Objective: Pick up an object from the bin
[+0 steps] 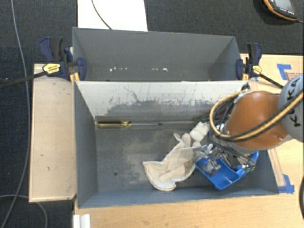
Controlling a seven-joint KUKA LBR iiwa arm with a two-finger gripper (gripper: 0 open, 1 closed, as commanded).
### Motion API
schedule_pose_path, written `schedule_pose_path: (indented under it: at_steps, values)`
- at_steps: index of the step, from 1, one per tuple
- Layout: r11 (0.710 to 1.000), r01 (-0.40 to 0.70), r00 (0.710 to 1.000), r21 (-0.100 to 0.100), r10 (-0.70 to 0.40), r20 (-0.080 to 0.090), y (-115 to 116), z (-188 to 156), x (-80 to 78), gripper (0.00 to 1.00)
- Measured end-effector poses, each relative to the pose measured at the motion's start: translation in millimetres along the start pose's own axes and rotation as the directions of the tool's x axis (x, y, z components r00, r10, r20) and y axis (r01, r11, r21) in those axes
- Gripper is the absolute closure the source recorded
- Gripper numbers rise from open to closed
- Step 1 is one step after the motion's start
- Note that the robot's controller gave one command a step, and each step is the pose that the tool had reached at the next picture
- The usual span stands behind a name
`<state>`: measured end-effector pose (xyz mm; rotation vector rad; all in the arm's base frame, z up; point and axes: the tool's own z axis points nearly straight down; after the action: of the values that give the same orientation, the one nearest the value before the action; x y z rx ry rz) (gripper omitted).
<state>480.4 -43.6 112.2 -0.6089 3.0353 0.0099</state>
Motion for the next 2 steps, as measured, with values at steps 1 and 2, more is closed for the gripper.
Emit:
schedule_pose_path:
  at_steps: [1, 2]
  values:
    - [1.0, 0.0, 1.0, 0.0, 0.0, 0.0, 0, -1, 0.0, 1.0]
    - [1.0, 0.028, 1.0, -0.001, -0.028, 0.001, 8, -107, -12.7, 1.0]
